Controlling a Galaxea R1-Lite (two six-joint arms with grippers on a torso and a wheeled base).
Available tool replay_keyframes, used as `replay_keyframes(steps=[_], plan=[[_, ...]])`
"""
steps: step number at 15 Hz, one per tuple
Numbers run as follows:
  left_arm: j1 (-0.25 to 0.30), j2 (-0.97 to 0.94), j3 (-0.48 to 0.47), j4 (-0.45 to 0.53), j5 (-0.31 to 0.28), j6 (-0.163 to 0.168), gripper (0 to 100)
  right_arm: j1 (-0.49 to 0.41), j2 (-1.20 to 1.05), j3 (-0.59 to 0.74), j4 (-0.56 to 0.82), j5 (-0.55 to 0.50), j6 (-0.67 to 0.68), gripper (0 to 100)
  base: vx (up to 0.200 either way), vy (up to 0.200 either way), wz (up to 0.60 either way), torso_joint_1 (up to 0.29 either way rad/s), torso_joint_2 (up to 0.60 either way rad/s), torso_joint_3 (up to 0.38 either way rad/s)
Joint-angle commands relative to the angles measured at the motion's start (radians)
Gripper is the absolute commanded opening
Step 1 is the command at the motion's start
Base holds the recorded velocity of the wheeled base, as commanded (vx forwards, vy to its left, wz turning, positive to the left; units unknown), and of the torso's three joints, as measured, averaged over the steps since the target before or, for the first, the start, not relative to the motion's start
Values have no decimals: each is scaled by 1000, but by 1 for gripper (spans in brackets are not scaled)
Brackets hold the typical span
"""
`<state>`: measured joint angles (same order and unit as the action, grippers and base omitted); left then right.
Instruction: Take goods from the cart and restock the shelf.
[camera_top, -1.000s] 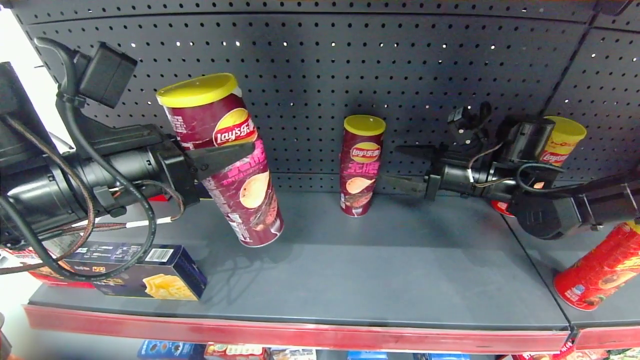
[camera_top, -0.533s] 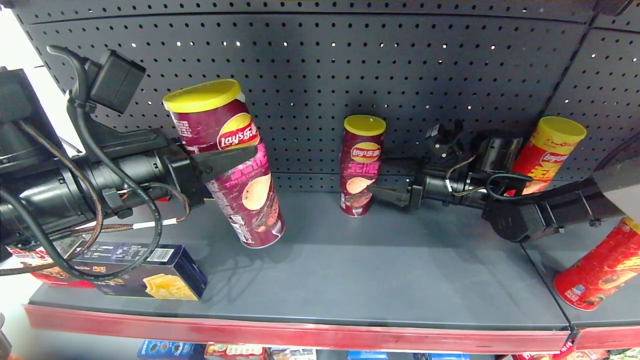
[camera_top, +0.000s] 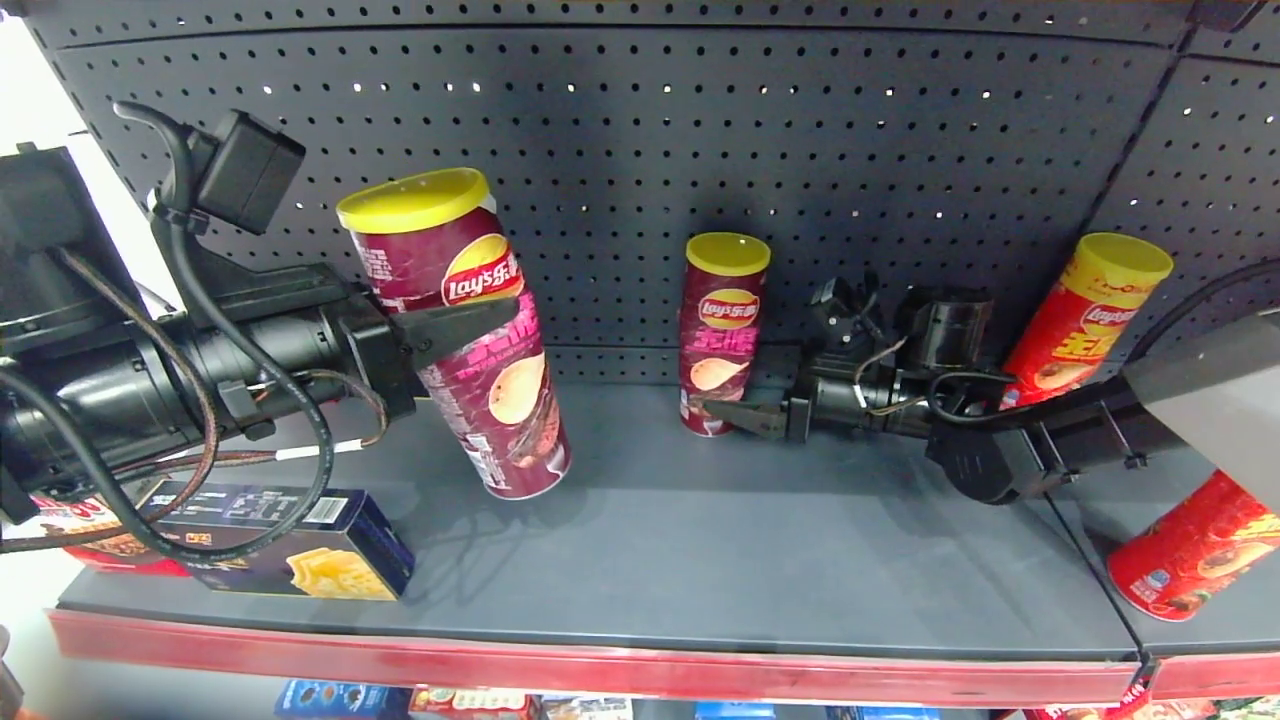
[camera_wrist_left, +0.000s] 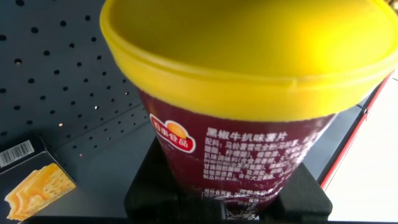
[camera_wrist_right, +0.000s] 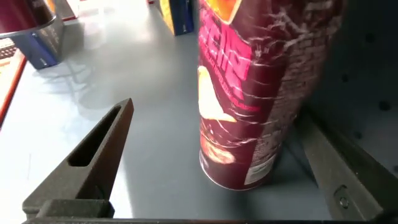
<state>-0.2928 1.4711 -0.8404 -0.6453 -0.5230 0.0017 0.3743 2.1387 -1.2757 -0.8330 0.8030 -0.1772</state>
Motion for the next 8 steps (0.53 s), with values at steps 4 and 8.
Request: replay_keyframes(steps=[4,8], plan=[[0,-2,1,0,0,0,0,15,-33,45,2,-2,-2,100,0,0,0,0,0,0],[0,-5,9,0,0,0,0,6,6,3,2,-25,-1,100,0,0,0,0,0,0]])
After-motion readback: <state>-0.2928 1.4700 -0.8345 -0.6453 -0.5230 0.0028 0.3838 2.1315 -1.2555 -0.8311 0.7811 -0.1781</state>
